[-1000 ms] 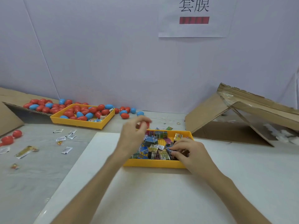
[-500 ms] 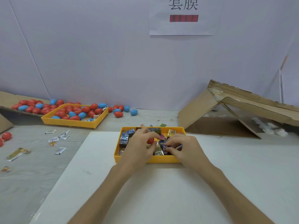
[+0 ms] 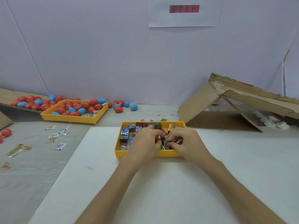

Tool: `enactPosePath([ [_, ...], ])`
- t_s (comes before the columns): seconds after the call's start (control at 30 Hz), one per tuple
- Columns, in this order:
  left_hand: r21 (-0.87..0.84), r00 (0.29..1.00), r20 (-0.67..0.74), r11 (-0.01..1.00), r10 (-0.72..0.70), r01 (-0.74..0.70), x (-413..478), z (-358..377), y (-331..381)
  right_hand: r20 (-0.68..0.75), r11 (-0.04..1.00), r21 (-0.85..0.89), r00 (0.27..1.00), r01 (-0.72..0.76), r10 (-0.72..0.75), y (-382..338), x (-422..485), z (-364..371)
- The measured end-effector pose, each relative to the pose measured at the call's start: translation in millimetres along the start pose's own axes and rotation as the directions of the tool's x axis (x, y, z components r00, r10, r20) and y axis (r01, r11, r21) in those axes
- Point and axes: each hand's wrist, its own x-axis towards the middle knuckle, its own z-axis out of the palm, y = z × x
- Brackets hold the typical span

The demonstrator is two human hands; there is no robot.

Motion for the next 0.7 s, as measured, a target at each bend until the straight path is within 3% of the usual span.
enactPosePath([
  [0.23, 0.052, 1.0, 0.017, 0.999, -0.012, 0.011, 3, 2, 2, 0.005, 0.999, -0.002, 0.999, -0.034, 0.034, -1, -2, -6],
  [0.33, 0.039, 1.0, 0.011, 0.999, -0.011, 0.011, 2, 2, 2, 0.084, 0.993, 0.076, 0.993, -0.094, 0.087, -3, -2, -12],
  [0.43, -0.004, 0.999, -0.032, 1.0, -0.01, 0.01, -1, 3, -1, 0.019, 0.978, 0.181, 0.995, -0.102, 0.1, -4, 2, -21],
  [0.53, -0.151, 0.985, -0.173, 0.988, 0.002, -0.028, -6, -1, -2, -0.069, 0.944, 0.28, 0.978, -0.172, 0.198, -1, 6, -29],
  [0.63, -0.3, 0.95, -0.311, 0.949, -0.001, -0.097, -11, -7, 0, -0.036, 0.893, 0.389, 0.965, -0.226, 0.26, -4, 6, -30],
  [0.7, -0.384, 0.947, -0.32, 0.915, -0.009, -0.121, -13, -10, 4, -0.004, 0.851, 0.471, 0.965, -0.231, 0.264, -10, 6, -29],
])
